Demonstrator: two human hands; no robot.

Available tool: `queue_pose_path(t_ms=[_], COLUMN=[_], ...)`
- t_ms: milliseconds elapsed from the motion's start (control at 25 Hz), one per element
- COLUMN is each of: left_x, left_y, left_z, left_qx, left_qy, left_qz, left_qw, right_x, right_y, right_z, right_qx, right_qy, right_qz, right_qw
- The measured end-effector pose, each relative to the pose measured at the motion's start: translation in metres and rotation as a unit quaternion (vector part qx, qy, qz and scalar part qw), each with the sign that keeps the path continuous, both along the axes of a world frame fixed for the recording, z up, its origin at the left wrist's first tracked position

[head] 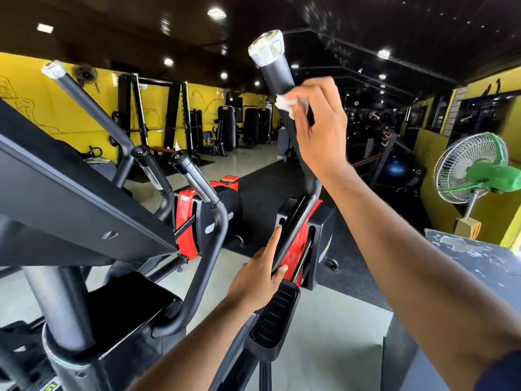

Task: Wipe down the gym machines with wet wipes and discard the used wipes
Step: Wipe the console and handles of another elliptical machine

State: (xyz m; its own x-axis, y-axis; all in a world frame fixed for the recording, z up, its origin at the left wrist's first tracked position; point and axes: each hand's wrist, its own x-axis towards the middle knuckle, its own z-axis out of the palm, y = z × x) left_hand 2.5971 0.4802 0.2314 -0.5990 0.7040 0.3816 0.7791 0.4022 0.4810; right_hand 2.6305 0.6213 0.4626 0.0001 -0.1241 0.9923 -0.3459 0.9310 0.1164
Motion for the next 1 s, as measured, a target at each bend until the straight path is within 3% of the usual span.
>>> queue_pose_path(t_ms=[240,520,760,880,1000], left_x=[0.0,-0.001,-0.002,-0.001,0.0], left_y=[0.0,0.0,-0.001,-0.001,-0.002], left_z=[0.0,-0.001,-0.002,-0.001,0.0], left_qx=[-0.006,0.004,0.002,0.0,0.002], left_qy=[0.0,-0.013,-0.01,-0.01,-0.014], left_qz=[0.0,-0.018,-0.017,-0.013,-0.013], left_qw=[1.0,1.0,1.0,1.0,1.0], right_x=[-0.005,0.003,0.01,0.014,0.02], right_y=[-0.017,0.052,0.095,0.089,0.061], right_z=[0.023,-0.058,-0.121,-0.119,-0.089], right_qx=[0.054,0.092,0.042,0.012,0.107], right_qy=[0.055,-0.071,-0.198,-0.198,-0.126], right_qz=[-0.026,-0.112,-0.153,-0.132,-0.099], right_qw=[0.997,0.987,0.967,0.971,0.981])
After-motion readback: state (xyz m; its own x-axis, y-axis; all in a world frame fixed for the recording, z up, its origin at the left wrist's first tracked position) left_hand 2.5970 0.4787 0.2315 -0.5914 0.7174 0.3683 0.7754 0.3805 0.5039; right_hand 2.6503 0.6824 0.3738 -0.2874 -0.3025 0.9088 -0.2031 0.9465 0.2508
